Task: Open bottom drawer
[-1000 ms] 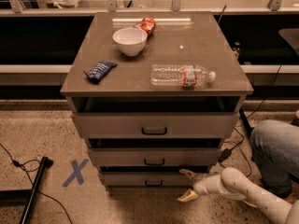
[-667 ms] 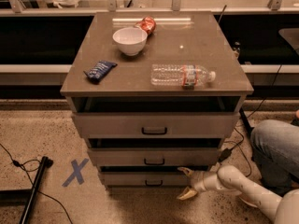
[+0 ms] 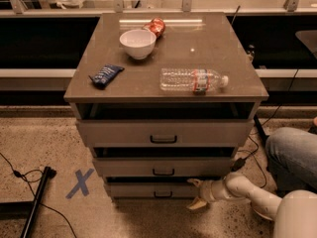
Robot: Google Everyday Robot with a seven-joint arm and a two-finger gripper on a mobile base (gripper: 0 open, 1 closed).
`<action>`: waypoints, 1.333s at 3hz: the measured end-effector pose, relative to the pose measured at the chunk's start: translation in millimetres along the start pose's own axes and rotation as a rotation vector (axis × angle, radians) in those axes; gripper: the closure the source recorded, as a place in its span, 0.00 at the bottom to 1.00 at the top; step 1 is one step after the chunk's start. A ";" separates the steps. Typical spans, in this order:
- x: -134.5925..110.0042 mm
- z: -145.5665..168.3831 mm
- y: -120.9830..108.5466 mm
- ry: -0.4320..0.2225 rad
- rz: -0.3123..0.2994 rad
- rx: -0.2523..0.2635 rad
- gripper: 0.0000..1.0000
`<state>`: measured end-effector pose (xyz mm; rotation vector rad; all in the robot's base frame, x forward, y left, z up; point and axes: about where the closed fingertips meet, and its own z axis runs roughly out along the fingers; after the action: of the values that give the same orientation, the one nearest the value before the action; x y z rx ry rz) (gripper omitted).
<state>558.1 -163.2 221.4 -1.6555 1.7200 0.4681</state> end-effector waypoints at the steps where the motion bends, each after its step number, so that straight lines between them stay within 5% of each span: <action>1: 10.5 8.0 -2.5 0.026 0.016 -0.003 0.34; 4: 21.7 2.9 -5.6 0.032 0.047 0.036 0.19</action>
Offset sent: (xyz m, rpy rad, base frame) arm 0.0203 -0.0200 -0.0277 -0.0519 0.0288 -0.0783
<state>565.5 -177.5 205.5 -1.6085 1.7837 0.4318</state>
